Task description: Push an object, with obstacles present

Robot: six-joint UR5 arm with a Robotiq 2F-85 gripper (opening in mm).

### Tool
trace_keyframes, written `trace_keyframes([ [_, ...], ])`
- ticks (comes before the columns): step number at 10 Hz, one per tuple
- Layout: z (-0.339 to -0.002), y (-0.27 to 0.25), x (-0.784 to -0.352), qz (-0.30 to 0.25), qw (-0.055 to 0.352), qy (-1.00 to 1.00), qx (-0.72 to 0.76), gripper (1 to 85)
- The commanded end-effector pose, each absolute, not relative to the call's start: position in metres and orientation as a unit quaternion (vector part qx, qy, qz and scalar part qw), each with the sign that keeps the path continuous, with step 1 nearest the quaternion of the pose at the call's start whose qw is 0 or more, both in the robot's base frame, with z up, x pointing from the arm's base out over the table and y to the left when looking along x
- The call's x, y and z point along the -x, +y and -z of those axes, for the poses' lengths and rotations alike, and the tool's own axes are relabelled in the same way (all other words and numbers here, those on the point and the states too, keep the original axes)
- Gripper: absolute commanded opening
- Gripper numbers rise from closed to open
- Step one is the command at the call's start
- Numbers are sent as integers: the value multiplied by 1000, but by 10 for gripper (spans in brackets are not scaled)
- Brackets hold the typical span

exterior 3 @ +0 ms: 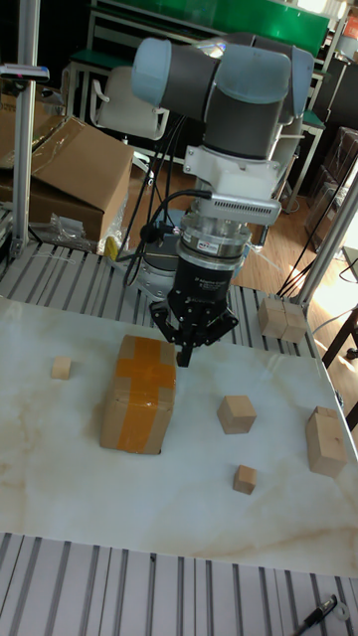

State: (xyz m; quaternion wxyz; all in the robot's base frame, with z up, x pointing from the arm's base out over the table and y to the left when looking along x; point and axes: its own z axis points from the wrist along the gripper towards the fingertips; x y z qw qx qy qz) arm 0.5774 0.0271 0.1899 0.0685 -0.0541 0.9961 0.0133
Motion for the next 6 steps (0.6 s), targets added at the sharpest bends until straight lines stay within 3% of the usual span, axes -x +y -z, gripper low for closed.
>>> trace_keyframes([
  [1, -193, 40, -582, 15, 73, 997, 14, 13],
  [4, -192, 33, -559, 26, 26, 996, 76, 13],
  [6, -192, 44, -564, 8, 37, 994, 99, 13],
])
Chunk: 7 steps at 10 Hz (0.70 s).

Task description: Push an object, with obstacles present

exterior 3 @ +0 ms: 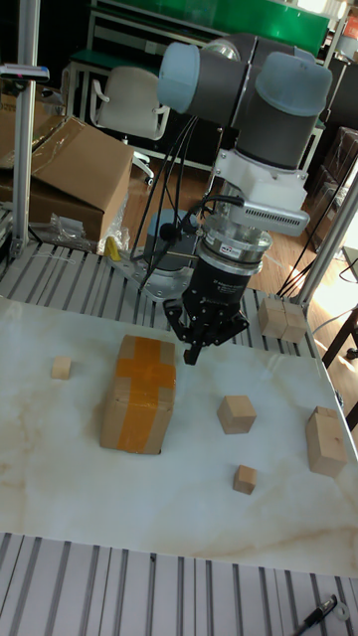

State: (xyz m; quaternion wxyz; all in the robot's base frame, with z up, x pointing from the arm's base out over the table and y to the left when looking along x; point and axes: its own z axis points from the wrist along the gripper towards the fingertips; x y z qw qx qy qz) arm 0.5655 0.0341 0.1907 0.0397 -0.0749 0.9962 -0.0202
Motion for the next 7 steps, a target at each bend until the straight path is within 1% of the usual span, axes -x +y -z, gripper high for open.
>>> trace_keyframes([
  [1, -191, 48, -570, 2, 47, 994, 102, 13],
  [2, -188, 60, -585, -6, 71, 991, 109, 13],
  [3, -180, 86, -594, -31, 82, 992, 96, 13],
  [4, -172, 104, -597, -37, 83, 993, 78, 13],
  [5, -164, 115, -602, -23, 81, 994, 62, 13],
  [6, -165, 107, -605, 14, 77, 995, 61, 13],
  [7, -164, 109, -596, 11, 60, 996, 69, 13],
])
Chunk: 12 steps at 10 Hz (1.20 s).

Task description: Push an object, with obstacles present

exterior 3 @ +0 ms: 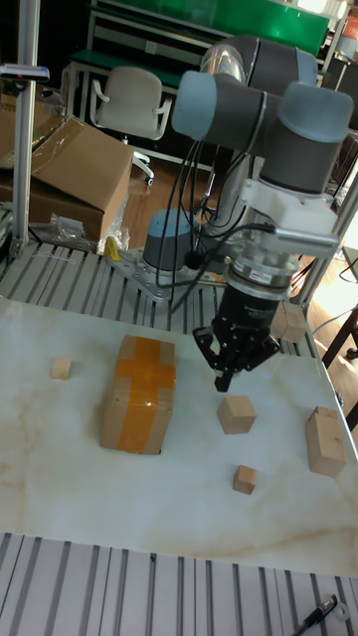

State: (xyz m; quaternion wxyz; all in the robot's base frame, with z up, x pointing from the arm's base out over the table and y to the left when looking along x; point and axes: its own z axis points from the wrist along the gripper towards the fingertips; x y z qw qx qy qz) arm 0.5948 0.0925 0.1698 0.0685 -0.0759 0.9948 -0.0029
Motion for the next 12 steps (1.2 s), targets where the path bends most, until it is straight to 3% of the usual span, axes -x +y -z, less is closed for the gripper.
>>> trace_keyframes([
  [1, -163, 109, -590, 9, 48, 995, 82, 13],
  [3, -162, 119, -590, -10, 49, 994, 99, 13],
  [6, -108, 151, -616, -24, 64, 995, 75, 13],
  [12, -88, 169, -621, -29, 59, 996, 56, 13],
])
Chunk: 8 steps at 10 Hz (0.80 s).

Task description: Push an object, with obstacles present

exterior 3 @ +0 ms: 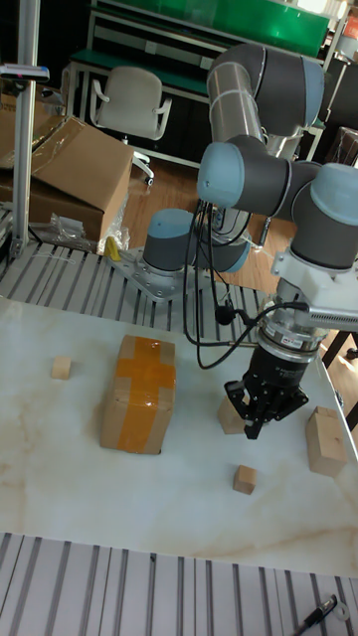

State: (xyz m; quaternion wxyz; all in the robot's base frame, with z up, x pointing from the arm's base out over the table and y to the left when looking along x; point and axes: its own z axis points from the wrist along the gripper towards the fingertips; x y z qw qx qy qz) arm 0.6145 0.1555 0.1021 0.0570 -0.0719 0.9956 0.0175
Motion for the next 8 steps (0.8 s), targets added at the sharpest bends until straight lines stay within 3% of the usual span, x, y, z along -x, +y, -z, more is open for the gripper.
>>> trace_keyframes([
  [1, -77, 177, -627, -29, 65, 996, 47, 13],
  [6, -80, 171, -617, -21, 55, 997, 49, 13],
  [8, -64, 182, -618, -24, 61, 997, 35, 13],
])
